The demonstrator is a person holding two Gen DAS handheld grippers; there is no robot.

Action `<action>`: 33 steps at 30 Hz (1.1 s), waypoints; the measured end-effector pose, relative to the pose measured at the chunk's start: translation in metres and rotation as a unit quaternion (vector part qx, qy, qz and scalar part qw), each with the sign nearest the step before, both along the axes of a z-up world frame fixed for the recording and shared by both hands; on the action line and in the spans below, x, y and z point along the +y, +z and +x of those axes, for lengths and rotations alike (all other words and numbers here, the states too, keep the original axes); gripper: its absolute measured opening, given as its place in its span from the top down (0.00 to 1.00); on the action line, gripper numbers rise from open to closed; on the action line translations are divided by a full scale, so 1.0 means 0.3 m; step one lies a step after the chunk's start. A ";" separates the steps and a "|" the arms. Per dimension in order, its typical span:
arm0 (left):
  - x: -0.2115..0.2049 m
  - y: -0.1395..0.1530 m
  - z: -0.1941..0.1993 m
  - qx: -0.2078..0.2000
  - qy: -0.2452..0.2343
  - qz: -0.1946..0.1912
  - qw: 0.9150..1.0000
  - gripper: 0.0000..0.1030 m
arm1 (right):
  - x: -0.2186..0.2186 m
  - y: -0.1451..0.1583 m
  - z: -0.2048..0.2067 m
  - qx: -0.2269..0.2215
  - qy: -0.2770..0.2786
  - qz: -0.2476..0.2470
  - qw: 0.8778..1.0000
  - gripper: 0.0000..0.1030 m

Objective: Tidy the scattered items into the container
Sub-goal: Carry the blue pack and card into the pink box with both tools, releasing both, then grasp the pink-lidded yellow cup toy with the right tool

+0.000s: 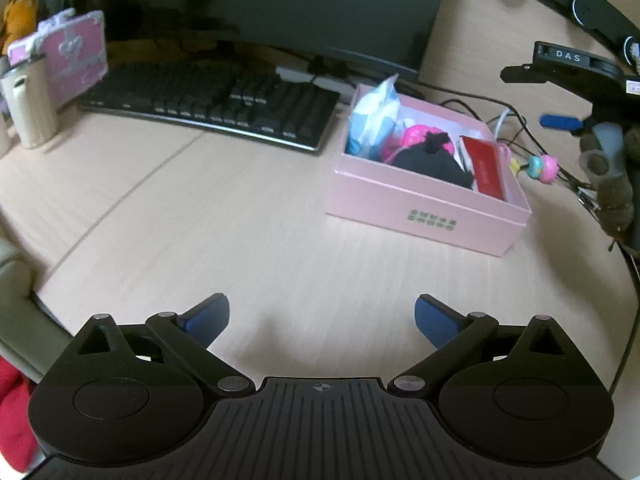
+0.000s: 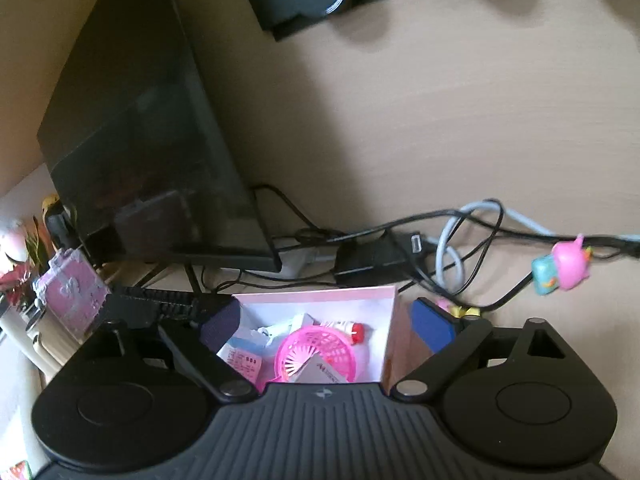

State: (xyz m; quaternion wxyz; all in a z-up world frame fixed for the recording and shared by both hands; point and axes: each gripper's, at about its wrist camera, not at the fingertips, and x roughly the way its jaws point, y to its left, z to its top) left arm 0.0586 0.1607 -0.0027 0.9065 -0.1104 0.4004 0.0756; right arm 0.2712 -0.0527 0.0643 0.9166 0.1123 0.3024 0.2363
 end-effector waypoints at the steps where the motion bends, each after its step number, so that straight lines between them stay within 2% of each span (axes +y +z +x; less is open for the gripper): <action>1: -0.008 -0.001 0.001 0.000 -0.005 -0.001 1.000 0.01 | 0.007 -0.001 -0.003 -0.004 0.007 -0.008 1.000 0.32; 2: -0.019 -0.002 0.003 -0.002 -0.011 -0.002 1.000 0.01 | 0.019 -0.005 -0.007 0.000 0.017 -0.014 1.000 0.47; 3: -0.032 0.001 0.006 -0.003 -0.018 0.000 1.000 0.01 | 0.033 -0.017 -0.005 0.013 0.027 -0.016 0.999 0.53; 6: -0.072 0.007 0.013 -0.006 -0.041 0.010 0.999 0.01 | 0.093 -0.083 -0.002 0.052 0.042 -0.025 0.997 0.56; 9: -0.095 0.008 0.011 -0.005 -0.053 0.016 0.998 0.01 | 0.165 -0.165 -0.014 0.081 0.057 -0.057 0.993 0.59; 11: -0.101 0.004 0.012 -0.002 -0.055 0.015 0.998 0.01 | 0.203 -0.205 -0.035 0.073 0.062 -0.089 0.991 0.59; 14: -0.105 -0.002 0.012 0.003 -0.054 0.012 0.998 0.01 | 0.210 -0.200 -0.050 0.055 0.063 -0.105 0.991 0.59; 17: -0.110 -0.003 0.019 0.004 -0.054 0.012 0.998 0.01 | 0.169 -0.150 -0.090 0.032 0.074 -0.091 0.993 0.58; 20: -0.118 -0.007 0.031 0.008 -0.056 0.014 0.998 0.00 | 0.084 -0.097 -0.141 -0.007 0.072 -0.068 0.995 0.47; 22: -0.128 -0.014 0.039 0.013 -0.059 0.015 0.998 0.00 | 0.024 -0.077 -0.150 -0.031 0.055 -0.067 0.996 0.44; 25: -0.150 -0.024 0.050 0.023 -0.067 0.019 0.997 0.00 | -0.049 -0.095 -0.105 -0.044 0.015 -0.096 0.994 0.40; 29: -0.178 -0.026 0.054 0.036 -0.077 0.032 0.996 0.00 | -0.099 -0.156 0.025 -0.027 -0.032 -0.099 0.994 0.40; 33: -0.195 -0.011 0.042 0.039 -0.077 0.045 0.995 0.00 | -0.074 -0.229 0.162 0.002 -0.049 -0.096 0.994 0.40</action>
